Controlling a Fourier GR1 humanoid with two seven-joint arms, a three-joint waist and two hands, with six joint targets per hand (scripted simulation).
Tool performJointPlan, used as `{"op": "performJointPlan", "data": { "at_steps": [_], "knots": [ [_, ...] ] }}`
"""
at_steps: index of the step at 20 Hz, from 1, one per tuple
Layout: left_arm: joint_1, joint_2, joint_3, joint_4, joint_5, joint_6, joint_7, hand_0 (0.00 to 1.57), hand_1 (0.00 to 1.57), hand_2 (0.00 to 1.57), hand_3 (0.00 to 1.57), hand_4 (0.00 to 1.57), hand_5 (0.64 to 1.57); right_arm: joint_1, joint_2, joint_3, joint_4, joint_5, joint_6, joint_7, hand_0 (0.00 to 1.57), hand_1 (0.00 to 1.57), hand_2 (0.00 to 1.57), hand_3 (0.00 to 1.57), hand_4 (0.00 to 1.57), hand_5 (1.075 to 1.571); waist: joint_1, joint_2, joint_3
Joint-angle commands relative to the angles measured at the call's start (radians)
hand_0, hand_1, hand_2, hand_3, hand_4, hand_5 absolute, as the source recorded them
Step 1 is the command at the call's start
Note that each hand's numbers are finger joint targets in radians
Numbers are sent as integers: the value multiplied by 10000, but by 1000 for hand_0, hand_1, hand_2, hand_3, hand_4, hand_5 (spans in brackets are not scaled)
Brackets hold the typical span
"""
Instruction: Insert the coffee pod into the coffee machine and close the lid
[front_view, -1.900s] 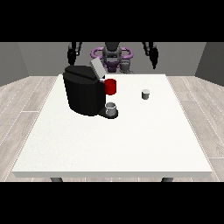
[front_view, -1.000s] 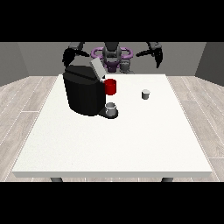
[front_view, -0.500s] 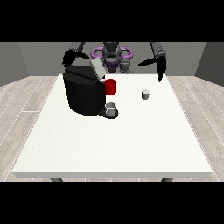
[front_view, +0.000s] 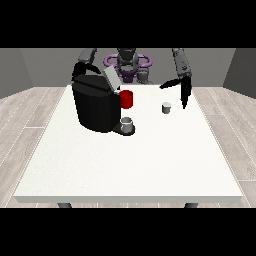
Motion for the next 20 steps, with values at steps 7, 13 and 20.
{"op": "performJointPlan", "data": {
  "at_steps": [7, 13, 20],
  "knots": [
    [-680, -498, -966, 1462, -1583, 671, 78, 0, 0, 375, 0, 0, 1571, -640, -203, -240, 903, 312, -339, 682, 0, 0, 0, 0, 422, 1571, 168, -329, 2],
    [-916, 432, -448, 2659, -1749, 256, -497, 695, 695, 778, 429, 0, 1571, -443, -368, -349, 1240, 249, -86, 241, 0, 0, 0, 0, 392, 1571, 175, -174, 1],
    [-1383, 626, -790, 3643, -2781, 888, -696, 600, 600, 715, 469, 0, 1571, -475, -342, -62, 714, 139, 112, 691, 0, 0, 0, 0, 453, 1571, -436, -5, -2]
  ]
}}
